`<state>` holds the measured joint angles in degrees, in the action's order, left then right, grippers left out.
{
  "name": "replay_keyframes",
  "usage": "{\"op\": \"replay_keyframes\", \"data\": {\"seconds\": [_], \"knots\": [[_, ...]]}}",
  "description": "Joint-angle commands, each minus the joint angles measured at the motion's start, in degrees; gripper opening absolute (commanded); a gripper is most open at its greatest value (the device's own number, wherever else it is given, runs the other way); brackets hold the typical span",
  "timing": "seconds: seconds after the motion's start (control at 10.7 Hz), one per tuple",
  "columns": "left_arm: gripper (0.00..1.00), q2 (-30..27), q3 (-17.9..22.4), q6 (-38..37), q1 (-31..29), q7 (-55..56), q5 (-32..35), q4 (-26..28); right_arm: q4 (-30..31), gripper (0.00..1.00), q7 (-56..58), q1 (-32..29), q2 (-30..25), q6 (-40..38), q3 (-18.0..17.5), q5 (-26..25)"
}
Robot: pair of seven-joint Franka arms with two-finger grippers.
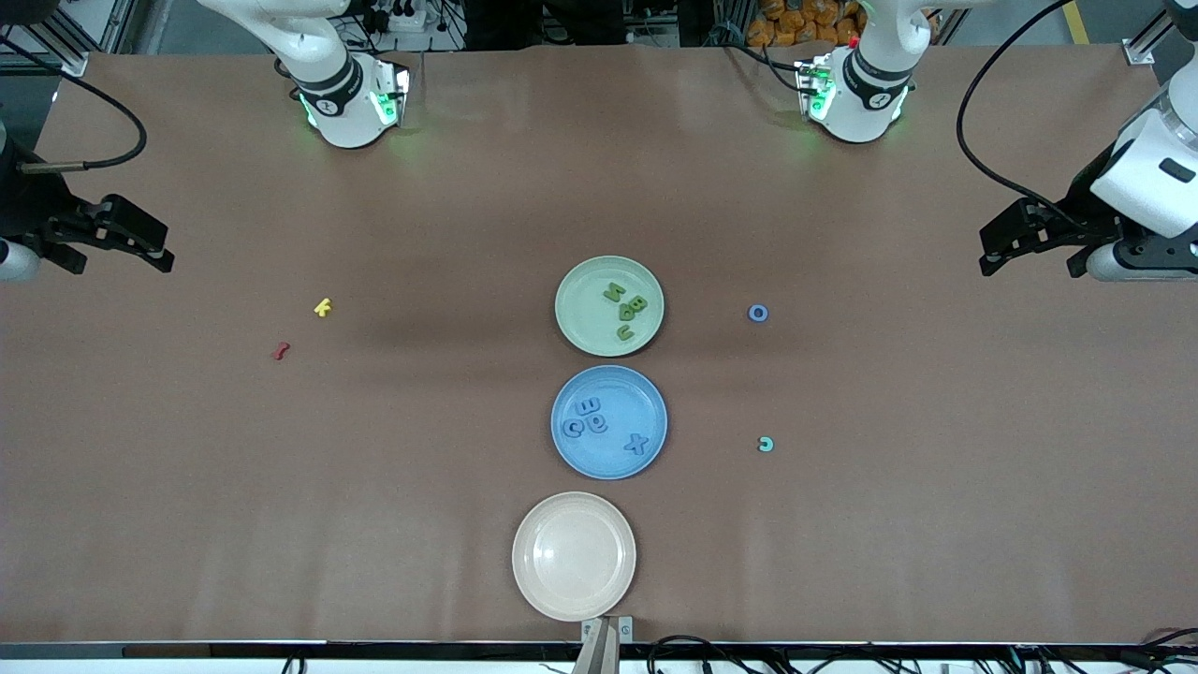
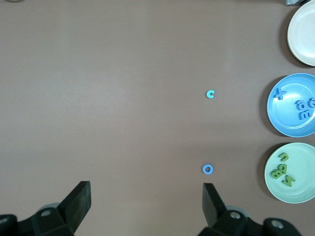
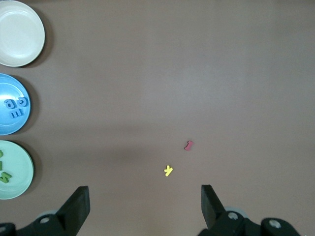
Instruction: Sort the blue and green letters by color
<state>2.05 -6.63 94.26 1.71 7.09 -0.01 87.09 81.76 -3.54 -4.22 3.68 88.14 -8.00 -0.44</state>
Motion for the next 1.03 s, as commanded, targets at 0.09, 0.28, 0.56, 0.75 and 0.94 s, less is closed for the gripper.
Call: {"op": "replay_keyframes", "data": {"seconds": [0.09, 0.28, 0.56, 0.75, 0.94], "knots": [[1.00, 0.1, 0.4, -1.3, 0.0, -2.2, -0.3, -1.2, 1.6, 1.00, 2.6, 0.6, -2.7, -0.9, 1.5, -0.6], [1.00, 0.0, 0.4, -1.3, 0.0, -4.5, -0.3, -1.2, 1.6, 1.00, 2.6, 0.4, -2.8, -0.9, 1.4, -0.6], [1.00, 0.0, 0.4, -1.3, 0.0, -4.5, -0.4, -1.1, 1.5, 1.00, 2.5, -1.1, -2.6, -0.9, 1.3, 0.0], [1.00, 0.0, 0.4, -1.2, 0.0, -4.5, -0.3, -1.1, 1.0, 1.00, 2.5, -1.1, -2.3, -0.9, 1.4, 0.0], [1.00, 0.0, 0.4, -1.1, -0.3, -4.5, -0.4, -1.1, 0.1, 1.00, 2.1, -1.0, -2.3, -0.9, 1.4, 0.1]]}}
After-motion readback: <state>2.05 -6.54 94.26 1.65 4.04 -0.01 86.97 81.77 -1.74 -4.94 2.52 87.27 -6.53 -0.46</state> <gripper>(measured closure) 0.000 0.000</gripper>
